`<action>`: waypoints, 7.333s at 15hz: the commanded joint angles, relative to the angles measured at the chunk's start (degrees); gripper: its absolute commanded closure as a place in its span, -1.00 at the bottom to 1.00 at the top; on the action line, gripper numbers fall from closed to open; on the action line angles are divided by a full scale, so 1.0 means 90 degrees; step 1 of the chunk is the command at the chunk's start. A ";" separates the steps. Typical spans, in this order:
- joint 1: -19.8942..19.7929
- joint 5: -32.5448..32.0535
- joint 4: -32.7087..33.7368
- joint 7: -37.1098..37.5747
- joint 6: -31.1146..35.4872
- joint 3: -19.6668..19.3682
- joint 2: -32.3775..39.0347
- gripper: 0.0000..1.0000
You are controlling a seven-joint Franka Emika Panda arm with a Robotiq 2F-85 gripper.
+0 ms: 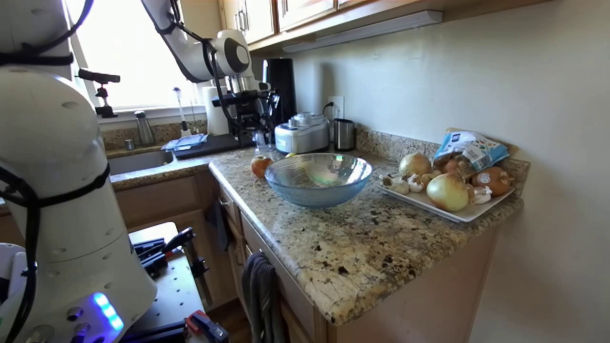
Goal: Put the apple and lemons inside the glass bowl
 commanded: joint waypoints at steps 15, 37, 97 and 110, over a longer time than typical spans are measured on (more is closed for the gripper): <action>0.0235 -0.0226 0.1072 -0.2822 0.0545 -0.0199 0.1659 -1.00; 0.0230 -0.0336 0.0809 -0.2752 0.0843 -0.0442 0.2017 -1.00; -0.1015 -0.0535 -0.0846 0.1884 0.1224 -0.2275 0.0243 -0.32; -0.0817 -0.0491 -0.1063 0.1646 0.1136 -0.2471 -0.0107 -1.00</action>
